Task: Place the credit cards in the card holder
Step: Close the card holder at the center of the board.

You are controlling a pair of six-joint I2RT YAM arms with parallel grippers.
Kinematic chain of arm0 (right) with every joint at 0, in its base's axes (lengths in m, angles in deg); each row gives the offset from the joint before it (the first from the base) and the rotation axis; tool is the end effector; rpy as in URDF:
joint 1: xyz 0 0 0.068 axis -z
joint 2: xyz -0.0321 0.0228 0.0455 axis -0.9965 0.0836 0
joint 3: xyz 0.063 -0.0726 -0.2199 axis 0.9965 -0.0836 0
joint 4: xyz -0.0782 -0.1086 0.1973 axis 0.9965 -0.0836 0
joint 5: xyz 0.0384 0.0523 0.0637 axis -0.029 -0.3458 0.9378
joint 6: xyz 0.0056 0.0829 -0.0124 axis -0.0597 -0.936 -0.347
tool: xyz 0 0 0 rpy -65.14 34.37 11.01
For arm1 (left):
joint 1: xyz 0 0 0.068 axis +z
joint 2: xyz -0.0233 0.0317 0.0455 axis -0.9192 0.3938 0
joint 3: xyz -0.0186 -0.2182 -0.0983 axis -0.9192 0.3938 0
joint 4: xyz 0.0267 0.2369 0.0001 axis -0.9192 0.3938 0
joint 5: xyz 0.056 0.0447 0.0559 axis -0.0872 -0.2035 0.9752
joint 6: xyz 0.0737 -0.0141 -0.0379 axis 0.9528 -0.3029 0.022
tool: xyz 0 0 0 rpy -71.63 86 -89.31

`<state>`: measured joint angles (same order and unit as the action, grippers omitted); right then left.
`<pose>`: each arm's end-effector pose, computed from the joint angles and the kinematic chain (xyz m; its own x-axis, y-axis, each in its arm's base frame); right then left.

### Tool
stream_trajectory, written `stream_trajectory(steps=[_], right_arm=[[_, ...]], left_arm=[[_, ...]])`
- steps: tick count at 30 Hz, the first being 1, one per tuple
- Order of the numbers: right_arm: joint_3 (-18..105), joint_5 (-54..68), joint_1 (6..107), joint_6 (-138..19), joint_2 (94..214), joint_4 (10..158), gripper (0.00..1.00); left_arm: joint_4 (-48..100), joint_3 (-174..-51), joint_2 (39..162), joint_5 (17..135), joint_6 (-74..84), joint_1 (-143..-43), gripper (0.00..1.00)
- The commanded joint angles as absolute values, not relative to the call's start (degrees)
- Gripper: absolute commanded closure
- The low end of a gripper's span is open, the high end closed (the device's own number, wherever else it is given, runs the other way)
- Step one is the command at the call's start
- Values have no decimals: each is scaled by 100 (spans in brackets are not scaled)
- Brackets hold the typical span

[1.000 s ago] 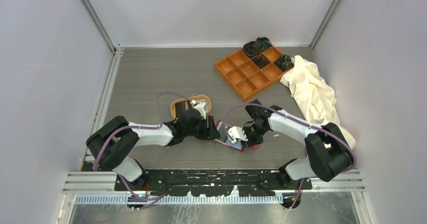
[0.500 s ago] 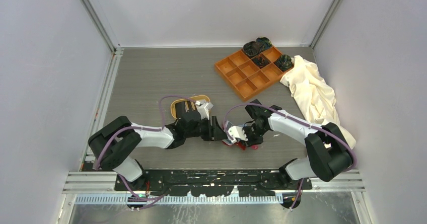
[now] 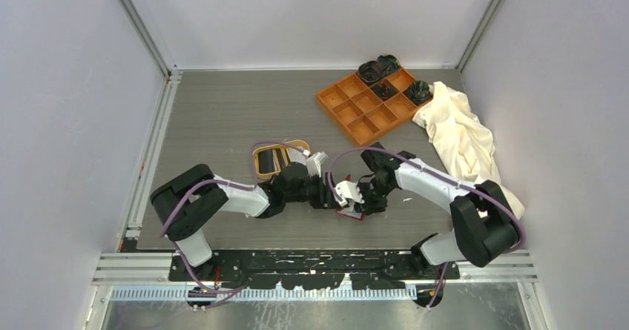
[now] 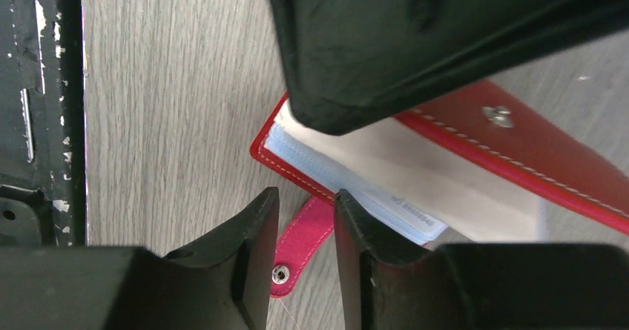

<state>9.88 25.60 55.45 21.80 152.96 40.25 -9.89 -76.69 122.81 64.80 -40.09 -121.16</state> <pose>0.1645 0.1321 0.1125 0.2444 -0.8516 -0.4637 -0.9620 -0.2730 -0.0056 0.1780 -0.2905 0.1200 -0.9162 -0.0730 -0.3939 0.3261 0.4352 -0.8392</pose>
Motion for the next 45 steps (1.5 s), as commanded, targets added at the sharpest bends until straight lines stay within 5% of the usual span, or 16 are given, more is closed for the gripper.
stream_trajectory(steps=[1,9,21,28,37,45], right_arm=[[1472,2860,5769,2113,15214,3517,60],[1846,3975,6849,2171,14942,2610,58],[2098,3911,7069,-2468,15110,4710,72],[2104,3757,7053,-2264,15603,4524,83],[2482,2860,6993,-1915,16443,3957,83],[2435,2732,6942,-2015,16393,4099,82]], left_arm=[[-1232,-7920,12413,6437,-3979,-12187,57],[-1090,-8158,12583,6353,-3903,-12264,57],[-1128,-8424,12962,6202,-3865,-12409,51],[-1324,-8446,13147,6210,-3968,-12409,54],[-1767,-7876,12488,6615,-3794,-12358,54],[-293,-7942,12007,7423,-3049,-12237,49]])
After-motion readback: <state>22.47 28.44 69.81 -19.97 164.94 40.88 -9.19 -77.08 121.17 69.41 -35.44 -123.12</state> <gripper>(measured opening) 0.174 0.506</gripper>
